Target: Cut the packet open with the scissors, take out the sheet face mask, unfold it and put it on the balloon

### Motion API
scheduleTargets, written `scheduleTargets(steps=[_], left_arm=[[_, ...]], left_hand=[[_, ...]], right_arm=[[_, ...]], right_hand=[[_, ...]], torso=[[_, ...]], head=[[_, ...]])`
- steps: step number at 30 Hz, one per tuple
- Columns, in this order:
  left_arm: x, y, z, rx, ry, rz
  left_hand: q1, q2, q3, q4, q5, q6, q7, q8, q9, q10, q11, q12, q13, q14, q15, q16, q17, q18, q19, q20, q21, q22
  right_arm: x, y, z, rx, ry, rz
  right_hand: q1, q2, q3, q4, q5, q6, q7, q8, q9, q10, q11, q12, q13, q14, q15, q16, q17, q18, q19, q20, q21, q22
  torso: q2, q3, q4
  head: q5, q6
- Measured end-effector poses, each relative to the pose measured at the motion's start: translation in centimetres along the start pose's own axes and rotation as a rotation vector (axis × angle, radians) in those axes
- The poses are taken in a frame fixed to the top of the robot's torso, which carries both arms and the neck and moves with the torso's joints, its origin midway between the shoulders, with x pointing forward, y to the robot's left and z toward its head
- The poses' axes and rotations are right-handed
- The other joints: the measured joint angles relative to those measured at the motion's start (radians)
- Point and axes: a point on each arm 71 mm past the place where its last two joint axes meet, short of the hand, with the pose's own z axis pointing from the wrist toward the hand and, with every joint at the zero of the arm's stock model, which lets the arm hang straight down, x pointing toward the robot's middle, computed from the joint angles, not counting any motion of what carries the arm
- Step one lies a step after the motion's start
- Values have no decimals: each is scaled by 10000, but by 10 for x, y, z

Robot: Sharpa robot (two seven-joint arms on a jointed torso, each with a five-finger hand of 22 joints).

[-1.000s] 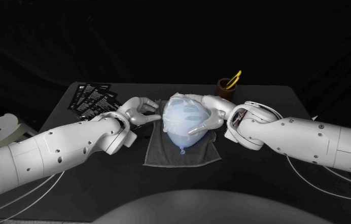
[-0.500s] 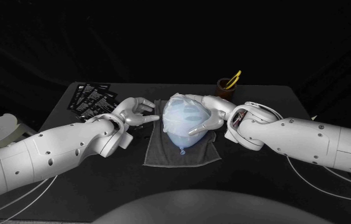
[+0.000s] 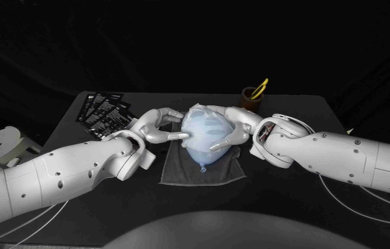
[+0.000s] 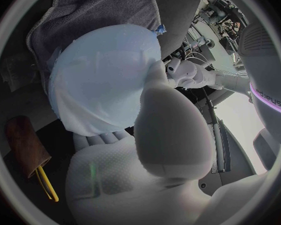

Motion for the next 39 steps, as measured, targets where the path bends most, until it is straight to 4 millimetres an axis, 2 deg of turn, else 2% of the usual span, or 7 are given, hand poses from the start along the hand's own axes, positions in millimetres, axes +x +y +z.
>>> scheduleTargets(steps=[5,13,22,31,39], left_arm=[[6,4,3,-110,85,87],[10,6,8,-239,121,317],[6,11,8,-436,93,671],[0,18,7,-657,112,1117],[-3,20,7,-611,147,1697]], left_hand=[[21,21,0,0,0,0,0,0,0,1,0,0,5,21,20,0,20,0,0,0,0,1],[564,95,22,-22,0,-73,-1,64,8,1,-1,59,24,112,-5,0,48,0,1,0,0,2],[934,140,88,0,0,-119,-29,178,28,-34,-36,126,34,112,-5,0,70,-1,4,-2,0,3],[1329,341,227,-30,0,-181,-39,271,46,-69,-1,197,33,111,-5,40,96,-1,5,-3,0,4],[1406,265,227,-30,1,-216,-3,317,58,-69,-2,234,32,111,-5,40,95,0,7,-4,0,5]], right_arm=[[0,0,0,-10,-1,2],[0,1,0,-16,-5,7],[1,1,1,-15,-4,9],[0,1,1,-11,-8,7],[0,0,1,-12,-11,6]], right_hand=[[0,0,0,0,0,-2,2,-17,0,-1,0,-2,-1,0,0,0,0,-6,0,0,0,-1],[0,0,0,0,0,30,47,13,-5,-2,-1,-21,-5,0,0,0,0,-64,0,0,47,-3],[0,0,0,0,0,43,34,20,4,-10,-8,11,-5,0,0,0,0,-65,0,0,47,1],[0,0,7,7,0,59,18,19,4,18,21,11,-2,0,0,0,0,-68,0,0,47,5],[0,0,57,0,0,59,17,11,0,18,20,9,-3,0,0,0,0,-70,0,0,46,4]], torso=[[8,0,-5],[9,1,-3],[0,-3,2],[-1,-5,8],[3,-7,8]], head=[[-6,0],[1,0],[-27,0],[-34,0],[-43,0]])
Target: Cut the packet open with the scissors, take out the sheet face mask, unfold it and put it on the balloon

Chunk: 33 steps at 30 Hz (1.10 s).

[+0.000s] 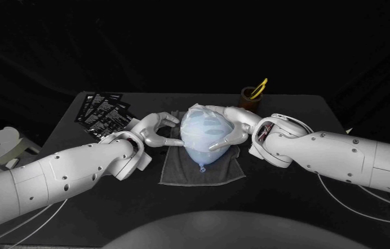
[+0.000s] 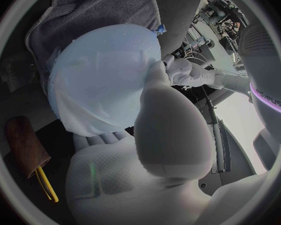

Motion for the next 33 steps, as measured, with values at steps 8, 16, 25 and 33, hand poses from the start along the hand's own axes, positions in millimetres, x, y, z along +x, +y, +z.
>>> scheduleTargets(steps=[8,16,25,33], left_arm=[[-1,0,1,239,12,709],[-4,-4,-3,429,-82,519],[-27,-13,-13,296,-495,-1206],[-43,-23,-15,337,-592,-2160]], left_hand=[[0,0,0,0,0,-34,-34,1,0,0,0,0,-1,0,0,0,8,0,0,0,0,0],[33,-33,86,1,0,-34,-34,132,39,1,-1,110,15,216,-34,89,74,-1,263,3,0,39],[-33,33,275,1,0,-33,-34,186,39,1,-1,156,14,216,-34,106,79,0,398,1,46,54],[-78,-12,275,1,0,-33,-34,185,38,1,-1,156,14,215,-34,106,78,0,361,37,46,54]], right_arm=[[0,0,0,-4,-9,0],[0,0,0,-53,-109,36],[-3,3,-5,-595,-894,639],[-12,8,-12,-1181,-1763,1544]], right_hand=[[0,0,0,0,0,-1,0,-10,8,-1,-1,-9,-5,0,0,0,0,-3,0,0,-1,-1],[-46,51,58,-26,0,51,-8,15,23,133,-19,-18,3,76,-1,0,23,-7,4,-4,-1,15],[95,294,156,2,-17,286,38,97,95,353,0,32,31,148,-4,1,42,92,185,-2,45,72],[-199,2,-115,29,-10,-11,1,68,-14,71,-1,35,9,148,-3,1,42,100,217,0,54,74]], torso=[[1,1,-6],[8,6,-7],[-3,6,-6],[-8,6,-13]], head=[[-6,0],[-18,0],[-60,0],[-82,0]])
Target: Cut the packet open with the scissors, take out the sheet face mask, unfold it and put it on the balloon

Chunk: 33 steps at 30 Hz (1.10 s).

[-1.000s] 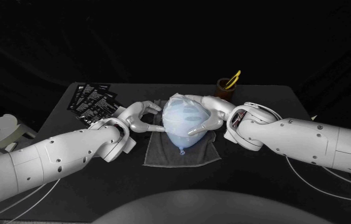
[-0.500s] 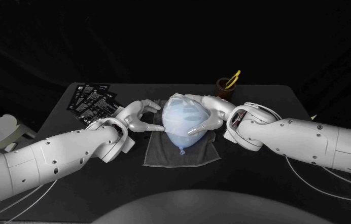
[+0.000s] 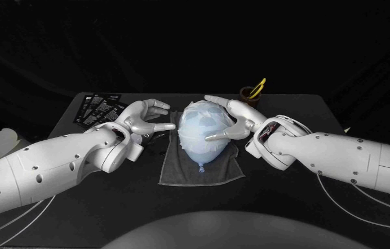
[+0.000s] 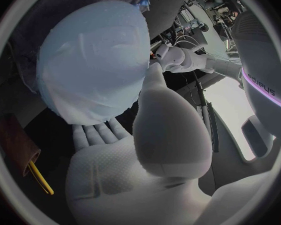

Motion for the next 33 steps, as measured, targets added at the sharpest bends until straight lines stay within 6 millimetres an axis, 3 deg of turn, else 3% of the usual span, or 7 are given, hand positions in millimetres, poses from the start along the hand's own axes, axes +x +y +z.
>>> scheduleTargets(steps=[11,19,24,27,28,31,33], left_arm=[[1,-14,3,170,336,-660],[0,-24,9,330,421,-1062],[1,-27,12,360,438,-1273],[0,-27,14,374,409,-1384],[0,-27,14,383,399,-1412],[1,-28,15,453,369,-1493],[2,-30,15,568,366,-1514]], left_hand=[[-52,52,30,9,0,-37,37,0,-2,-72,0,-1,-1,-93,17,0,-13,-1,-149,-37,0,-28],[-55,259,801,-4,0,-37,37,130,-4,-71,0,129,-2,-46,-14,37,30,-1,-149,-37,-1,-33],[-41,378,1002,-9,0,-11,12,143,-17,-71,0,172,-2,-17,15,37,40,-2,-148,-37,-1,-32],[-2,545,1281,-27,0,160,29,142,-35,-12,-58,242,-2,31,-22,90,63,-1,-148,-37,-1,-32],[-10,627,1330,-26,0,195,24,142,-43,-1,-69,276,-2,83,-28,98,71,-2,-149,-37,-1,-32],[5,741,1565,-43,0,296,30,142,-74,97,-46,339,-3,217,-38,154,108,-1,-125,-13,-1,-32],[5,741,1595,-32,0,296,30,136,-102,135,-9,339,-4,238,-18,154,114,0,-108,2,-1,-31]], right_arm=[[-26,7,-4,-37,-869,1300],[-46,2,-6,312,-1289,1917],[-57,-2,-7,501,-1444,2076],[-61,-3,-9,591,-1520,2157],[-62,-4,-10,615,-1549,2186],[-68,-4,-14,677,-1691,2282],[-72,-5,-18,728,-1845,2344]], right_hand=[[-42,-24,-28,-28,0,152,6,0,84,26,99,-4,-3,33,35,0,-1,-1,0,0,-1,-20],[-19,333,219,-42,0,468,31,99,201,416,89,-4,31,147,35,0,25,-6,-1,0,60,-19],[3,415,321,-53,0,564,29,151,238,553,32,-1,47,257,1,5,44,-9,2,-3,63,-6],[134,1103,786,-92,-40,914,65,297,347,992,-42,100,82,812,-62,187,158,-10,397,-21,220,138],[177,1231,864,-106,-41,995,63,336,369,1102,-55,115,94,967,-80,235,196,-11,466,-24,252,160],[648,1833,1199,-252,-40,1822,118,649,612,2591,-180,435,245,2949,-298,927,609,309,1351,-42,601,457],[970,2154,1335,-387,-40,2773,191,996,883,4168,-293,773,378,4547,-502,1520,927,544,2705,-49,1143,874]], torso=[[4,2,0],[16,4,0],[17,1,7],[17,2,7],[17,2,7],[12,-4,12],[9,-5,13]], head=[[-56,0],[-47,0],[-84,0],[-140,0],[-165,0],[-255,0],[-298,0]])
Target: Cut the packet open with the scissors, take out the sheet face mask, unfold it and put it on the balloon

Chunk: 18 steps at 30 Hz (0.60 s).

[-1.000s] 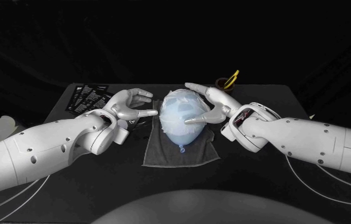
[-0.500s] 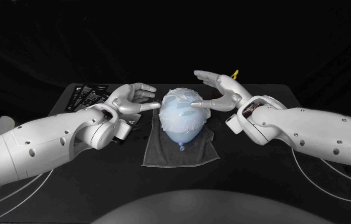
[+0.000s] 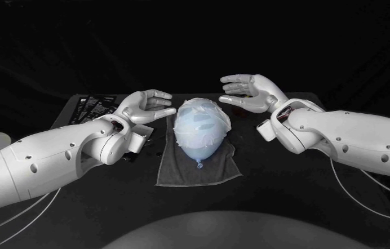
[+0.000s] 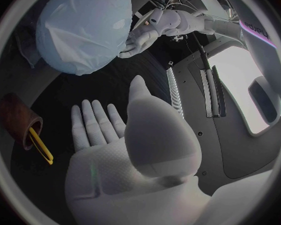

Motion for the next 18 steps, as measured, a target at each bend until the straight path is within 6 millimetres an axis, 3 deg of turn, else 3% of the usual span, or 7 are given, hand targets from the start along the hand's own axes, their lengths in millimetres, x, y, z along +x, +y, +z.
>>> scheduleTargets(steps=[3,6,10,13,15,16,18], left_arm=[[4,-3,2,263,50,69],[10,-7,4,724,201,357],[18,-16,8,1419,448,933],[21,-27,13,1961,612,1490],[22,-38,17,2340,725,1936],[22,-40,18,2395,741,2002],[24,-51,22,2750,874,2490]], left_hand=[[0,0,-128,-8,0,313,17,-191,-103,5,5,0,-27,-304,34,-12,-33,1,-258,-2,-66,-32],[-12,91,-180,-8,0,615,41,-761,-290,107,-197,-70,-27,-424,46,-32,-68,-1,-379,14,-84,-44],[-12,91,-321,-10,0,922,87,-1264,-454,245,-515,-227,-41,-701,111,-107,-116,0,-485,3,-85,-44],[-60,-18,-572,3,0,943,80,-1737,-573,278,-617,-425,-47,-1015,79,-205,-176,0,-803,4,-85,-76],[-131,-358,-1128,26,0,454,55,-2360,-726,147,-628,-626,-61,-1399,57,-336,-259,-1,-1097,10,-134,-107],[-168,-471,-1355,42,0,345,51,-2495,-764,19,-623,-706,-73,-1502,91,-361,-285,-1,-1168,17,-134,-117],[-351,-776,-1875,45,0,-76,12,-3009,-869,-480,-464,-1020,-95,-1810,-7,-465,-345,-8,-1436,25,-138,-133]], right_arm=[[-8,-2,-5,125,-232,55],[-17,-6,-12,326,-481,67],[-23,-11,-17,587,-658,51],[-25,-15,-20,794,-738,11],[-26,-17,-20,936,-787,-50],[-26,-17,-21,959,-794,-63],[-26,-20,-21,1096,-823,-143]], right_hand=[[397,397,128,-227,0,1685,228,622,439,1583,-256,397,72,1759,-366,742,315,377,1738,-23,750,415],[608,608,145,-348,0,2352,375,852,513,2442,-529,564,54,2660,-661,1069,433,597,2555,-83,1078,482],[787,787,145,-348,0,2823,524,887,485,3183,-805,564,-21,3685,-995,1429,570,614,3331,-332,1346,506],[898,898,135,-335,0,3153,438,922,411,3892,-1069,620,-23,4521,-1292,1712,712,614,3994,-608,1601,567],[1081,993,145,-256,0,3319,276,921,387,4446,-1285,681,-13,5132,-1536,1937,830,614,4472,-835,1824,633],[1209,1011,168,-242,0,3374,226,922,377,4625,-1356,681,-11,5342,-1621,2022,882,613,4649,-917,1910,664],[1479,998,262,-296,0,3525,99,922,343,5172,-1562,746,16,6130,-1876,2384,1081,612,5273,-1203,2267,817]], torso=[[-2,-6,-3],[-2,-8,-12],[-7,-7,-34],[-8,1,-47],[-7,7,-50],[-7,6,-50],[-8,12,-50]], head=[[-73,0],[-156,0],[-222,0],[-257,0],[-280,0],[-290,0],[-314,0]])
